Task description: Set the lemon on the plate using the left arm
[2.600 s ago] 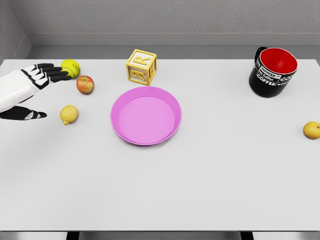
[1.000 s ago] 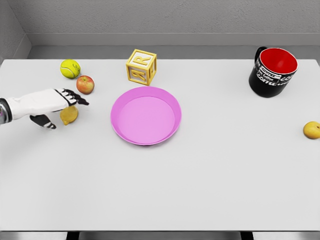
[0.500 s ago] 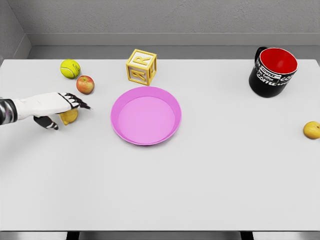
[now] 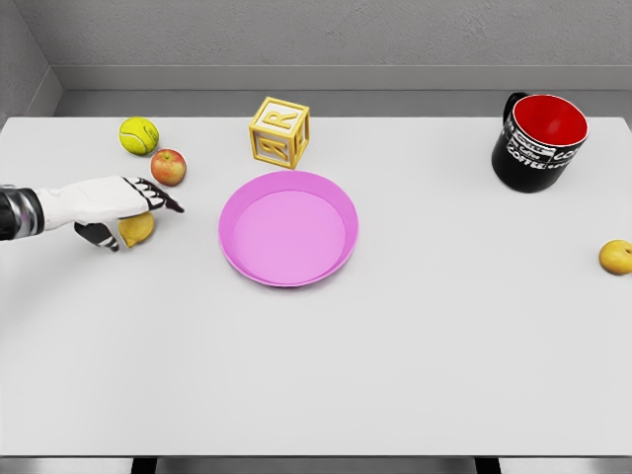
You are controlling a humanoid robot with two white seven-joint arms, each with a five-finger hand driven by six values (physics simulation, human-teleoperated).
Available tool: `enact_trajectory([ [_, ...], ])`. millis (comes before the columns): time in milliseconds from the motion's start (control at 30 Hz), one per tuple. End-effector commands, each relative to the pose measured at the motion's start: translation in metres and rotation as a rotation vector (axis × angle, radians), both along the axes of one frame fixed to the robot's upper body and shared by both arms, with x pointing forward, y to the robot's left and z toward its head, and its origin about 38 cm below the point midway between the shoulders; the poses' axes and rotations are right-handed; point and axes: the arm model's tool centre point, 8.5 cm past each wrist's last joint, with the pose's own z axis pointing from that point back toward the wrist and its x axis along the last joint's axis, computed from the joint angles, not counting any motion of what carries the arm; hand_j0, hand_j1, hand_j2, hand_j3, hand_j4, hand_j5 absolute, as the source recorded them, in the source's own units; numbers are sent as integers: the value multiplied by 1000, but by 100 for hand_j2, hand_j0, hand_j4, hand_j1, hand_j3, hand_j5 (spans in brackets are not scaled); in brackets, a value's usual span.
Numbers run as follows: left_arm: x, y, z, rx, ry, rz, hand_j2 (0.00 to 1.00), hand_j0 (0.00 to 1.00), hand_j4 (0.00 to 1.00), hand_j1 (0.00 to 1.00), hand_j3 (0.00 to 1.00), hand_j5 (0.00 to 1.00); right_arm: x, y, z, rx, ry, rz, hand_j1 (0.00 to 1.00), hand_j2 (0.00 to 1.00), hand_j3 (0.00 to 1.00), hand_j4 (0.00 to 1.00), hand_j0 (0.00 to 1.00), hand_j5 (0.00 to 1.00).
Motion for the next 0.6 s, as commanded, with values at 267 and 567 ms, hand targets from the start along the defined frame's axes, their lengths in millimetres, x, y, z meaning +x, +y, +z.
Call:
enact_trajectory([
  [267, -3, -5, -6, 9, 15, -18, 76, 76, 76, 76, 76, 76, 0, 0, 0, 0, 0, 0, 100, 100, 100, 100, 100, 100],
  [567, -4, -2, -6, 17, 16, -16, 55, 55, 55, 55, 55, 55, 0, 0, 0, 1, 0, 0, 100, 100, 100, 100, 100, 100],
])
